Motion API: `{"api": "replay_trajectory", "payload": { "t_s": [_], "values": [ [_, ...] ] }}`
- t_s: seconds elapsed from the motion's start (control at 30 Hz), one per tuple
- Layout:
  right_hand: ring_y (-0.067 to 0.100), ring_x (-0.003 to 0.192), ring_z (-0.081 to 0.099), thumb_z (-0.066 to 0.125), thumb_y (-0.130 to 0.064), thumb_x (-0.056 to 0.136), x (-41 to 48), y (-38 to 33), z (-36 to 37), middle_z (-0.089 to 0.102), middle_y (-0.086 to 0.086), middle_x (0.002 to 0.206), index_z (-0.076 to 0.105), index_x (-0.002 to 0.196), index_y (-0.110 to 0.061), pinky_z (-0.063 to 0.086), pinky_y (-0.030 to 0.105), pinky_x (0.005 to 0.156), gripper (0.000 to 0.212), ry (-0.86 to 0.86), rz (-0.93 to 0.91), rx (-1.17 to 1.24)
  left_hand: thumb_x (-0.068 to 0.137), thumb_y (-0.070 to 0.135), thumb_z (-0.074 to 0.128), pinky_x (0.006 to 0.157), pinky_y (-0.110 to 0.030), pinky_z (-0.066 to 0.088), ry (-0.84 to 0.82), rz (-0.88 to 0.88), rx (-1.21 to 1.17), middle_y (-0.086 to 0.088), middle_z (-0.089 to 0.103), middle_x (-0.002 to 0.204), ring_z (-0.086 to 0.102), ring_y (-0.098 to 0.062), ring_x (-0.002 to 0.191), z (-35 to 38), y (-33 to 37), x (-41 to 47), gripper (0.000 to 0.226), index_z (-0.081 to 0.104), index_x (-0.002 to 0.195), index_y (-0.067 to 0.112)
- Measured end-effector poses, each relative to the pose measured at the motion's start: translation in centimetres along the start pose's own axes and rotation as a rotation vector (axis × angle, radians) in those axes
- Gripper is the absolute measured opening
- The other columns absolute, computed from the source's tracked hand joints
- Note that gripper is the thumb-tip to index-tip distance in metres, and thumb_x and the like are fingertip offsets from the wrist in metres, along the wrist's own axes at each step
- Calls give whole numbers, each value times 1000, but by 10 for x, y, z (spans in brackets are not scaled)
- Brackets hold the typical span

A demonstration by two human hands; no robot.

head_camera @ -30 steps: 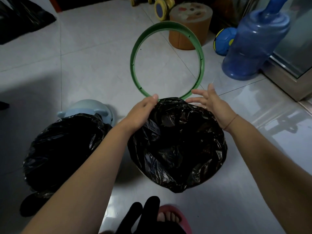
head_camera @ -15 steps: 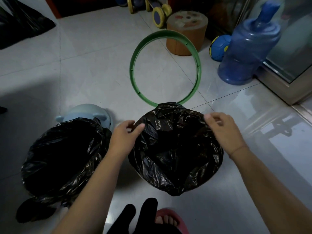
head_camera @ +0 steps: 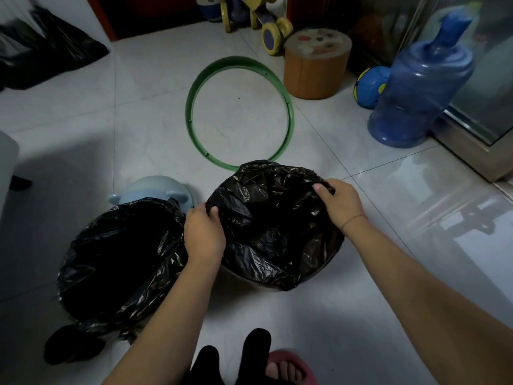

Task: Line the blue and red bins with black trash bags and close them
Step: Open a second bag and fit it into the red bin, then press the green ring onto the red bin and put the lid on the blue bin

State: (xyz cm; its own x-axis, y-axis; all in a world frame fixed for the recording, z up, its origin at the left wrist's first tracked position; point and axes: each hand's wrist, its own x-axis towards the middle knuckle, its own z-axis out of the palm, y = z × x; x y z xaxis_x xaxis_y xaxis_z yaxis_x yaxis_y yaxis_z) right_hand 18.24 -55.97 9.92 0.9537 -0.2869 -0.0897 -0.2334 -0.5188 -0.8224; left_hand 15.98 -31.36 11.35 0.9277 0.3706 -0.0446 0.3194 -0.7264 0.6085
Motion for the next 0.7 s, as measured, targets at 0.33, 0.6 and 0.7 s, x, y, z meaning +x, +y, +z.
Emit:
{"api": "replay_trajectory", "payload": {
  "t_s": [0.33,0.6,0.7],
  "values": [
    [18,137,35,19,-65,91,76,-57,-12,33,6,152,30,146,-10,22,35,113,79,-206,202,445,93,63,25,116,-47,21,-229,-372,-791,-6,28,156,28,-26,142,-29,28,100,75,25,149,12],
    [25,145,15,10,-74,85,133,-98,18,13,-3,160,7,151,-20,9,46,118,86,-443,303,753,87,73,10,118,-53,8,-460,-369,-1248,3,15,160,18,-27,146,-41,35,150,84,8,152,20],
    [26,145,14,11,-75,84,135,-103,13,14,-1,159,11,151,-22,7,50,117,85,-415,291,758,87,73,9,116,-57,8,-460,-314,-1226,4,24,158,22,-26,145,-47,37,147,83,16,152,21]
  ]
}}
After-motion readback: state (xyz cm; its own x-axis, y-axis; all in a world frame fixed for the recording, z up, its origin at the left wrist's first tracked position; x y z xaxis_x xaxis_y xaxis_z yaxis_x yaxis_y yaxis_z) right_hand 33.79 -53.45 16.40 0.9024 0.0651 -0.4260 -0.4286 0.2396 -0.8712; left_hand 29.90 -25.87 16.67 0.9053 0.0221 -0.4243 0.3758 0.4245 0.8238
